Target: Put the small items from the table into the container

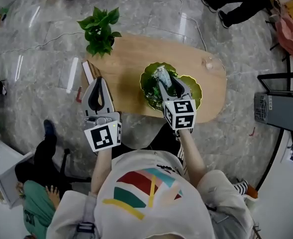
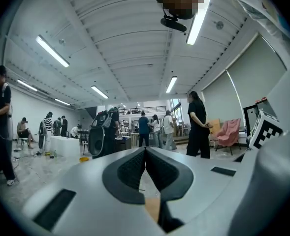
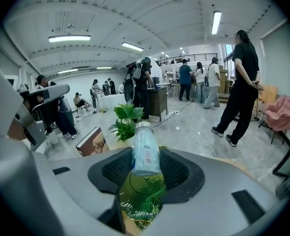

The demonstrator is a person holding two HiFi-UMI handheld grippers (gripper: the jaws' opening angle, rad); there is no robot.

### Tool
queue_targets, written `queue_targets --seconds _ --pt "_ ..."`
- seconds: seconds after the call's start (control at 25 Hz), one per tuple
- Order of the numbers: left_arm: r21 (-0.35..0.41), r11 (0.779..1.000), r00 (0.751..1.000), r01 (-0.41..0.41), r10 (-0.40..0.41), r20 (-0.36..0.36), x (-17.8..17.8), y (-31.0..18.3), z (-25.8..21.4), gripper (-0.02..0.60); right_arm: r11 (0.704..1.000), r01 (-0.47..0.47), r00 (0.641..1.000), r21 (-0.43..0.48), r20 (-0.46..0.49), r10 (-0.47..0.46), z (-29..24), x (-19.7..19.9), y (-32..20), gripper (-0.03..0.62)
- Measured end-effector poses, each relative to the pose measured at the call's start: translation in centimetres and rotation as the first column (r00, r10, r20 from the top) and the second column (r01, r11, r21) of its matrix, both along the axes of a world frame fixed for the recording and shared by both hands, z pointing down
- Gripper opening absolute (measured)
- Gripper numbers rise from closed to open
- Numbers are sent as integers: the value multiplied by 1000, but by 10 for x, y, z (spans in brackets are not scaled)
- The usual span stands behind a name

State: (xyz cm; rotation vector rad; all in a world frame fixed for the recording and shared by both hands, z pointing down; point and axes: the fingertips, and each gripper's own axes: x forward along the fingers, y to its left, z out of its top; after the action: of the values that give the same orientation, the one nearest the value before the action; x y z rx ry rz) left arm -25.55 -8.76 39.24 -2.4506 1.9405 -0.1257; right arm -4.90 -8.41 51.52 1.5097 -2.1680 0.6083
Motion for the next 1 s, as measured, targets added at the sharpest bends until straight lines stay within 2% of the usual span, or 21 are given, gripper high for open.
queue_targets --seconds 0.16,0.28,0.48,0.6,0.72,0.76,0.8,0.88,1.0 --pt "-5 1000 1000 -12 12 7 10 -2 1 9 999 4 1000 -49 -27 -5 15 5 2 186" --pt "-12 1000 1000 -13 13 13 12 -5 2 9 998 0 1000 -66 -6 0 20 5 4 186" --pt "-21 1000 1000 -13 13 10 14 -11 5 8 1000 -21 1000 8 11 21 4 8 -4 186" --pt "-16 1000 1000 -15 15 7 14 -13 4 8 999 -28 998 35 61 25 -19 9 -5 186" --pt "-3 1000 1000 -10 10 8 12 -13 -2 8 992 -43 995 121 97 31 -58 11 -4 184" --pt "3 1000 1000 -6 6 9 10 -14 -5 8 984 -57 994 171 103 40 -75 12 -4 154" --pt "9 1000 1000 -1 1 9 7 -15 -7 8 973 -70 994 221 103 49 -91 13 -5 73" --pt "22 1000 1000 12 -12 8 3 -16 -13 9 949 -83 994 305 91 57 -118 14 -8 16" --pt "32 999 1000 13 -14 18 2 -19 -20 9 916 -68 998 395 22 64 -139 11 -11 14"
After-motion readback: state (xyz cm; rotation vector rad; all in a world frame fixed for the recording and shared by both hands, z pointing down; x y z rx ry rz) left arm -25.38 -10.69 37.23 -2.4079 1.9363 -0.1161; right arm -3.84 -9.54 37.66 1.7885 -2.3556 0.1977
